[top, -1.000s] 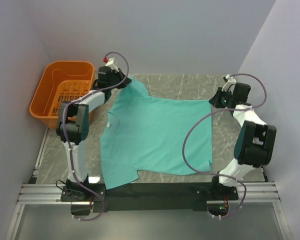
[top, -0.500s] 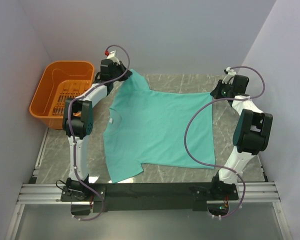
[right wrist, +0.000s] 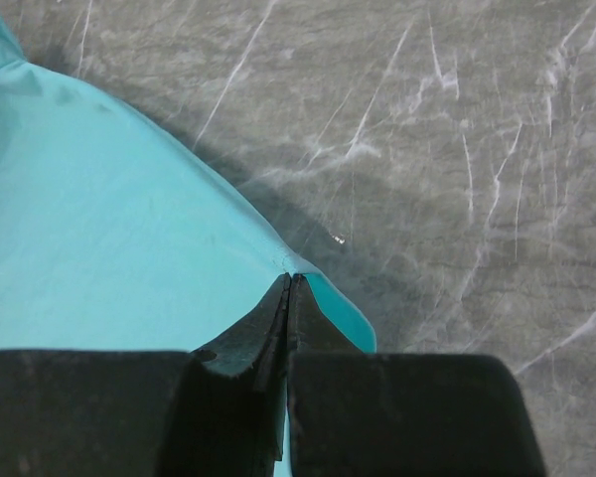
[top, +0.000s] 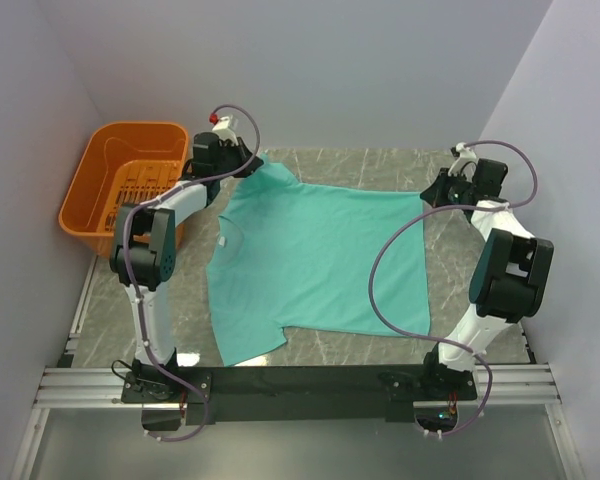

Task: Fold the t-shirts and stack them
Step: Flatten the tshirt out, then fold the tshirt

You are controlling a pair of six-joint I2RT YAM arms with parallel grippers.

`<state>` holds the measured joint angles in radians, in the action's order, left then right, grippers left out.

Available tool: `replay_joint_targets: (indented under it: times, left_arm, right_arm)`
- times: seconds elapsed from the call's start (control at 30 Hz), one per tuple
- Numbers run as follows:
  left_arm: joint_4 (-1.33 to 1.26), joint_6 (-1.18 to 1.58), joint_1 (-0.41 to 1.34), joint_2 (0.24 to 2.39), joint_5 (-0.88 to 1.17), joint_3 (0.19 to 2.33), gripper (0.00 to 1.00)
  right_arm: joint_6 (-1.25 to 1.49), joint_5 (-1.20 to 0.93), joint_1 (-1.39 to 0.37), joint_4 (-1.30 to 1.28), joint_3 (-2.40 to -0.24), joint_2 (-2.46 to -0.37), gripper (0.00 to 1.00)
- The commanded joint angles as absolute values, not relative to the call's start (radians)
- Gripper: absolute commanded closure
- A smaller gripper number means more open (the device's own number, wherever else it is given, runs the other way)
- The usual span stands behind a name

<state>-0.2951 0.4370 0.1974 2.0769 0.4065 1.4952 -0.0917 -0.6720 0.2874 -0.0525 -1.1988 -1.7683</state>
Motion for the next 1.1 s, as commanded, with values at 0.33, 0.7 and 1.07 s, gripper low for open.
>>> replay_joint_targets:
  times: [0.33, 0.7, 1.07]
  left_arm:
    - [-0.385, 0.371, 0.181, 1.887, 0.486, 1.341, 0.99]
    - [-0.379, 0.35, 0.178, 1.809, 0.471, 1.262, 0.99]
    - [-0.348, 0.321, 0.176, 1.755, 0.468, 1.223, 1.0]
  right_arm:
    - [-0.169, -0.741, 0.33, -0.087, -1.146, -1.697, 1.0]
    - [-0.209, -0.781, 0.367, -0.114, -1.111, -1.671, 1.0]
    - [-0.227, -0.793, 0.376, -0.146, -1.112, -1.681, 1.0]
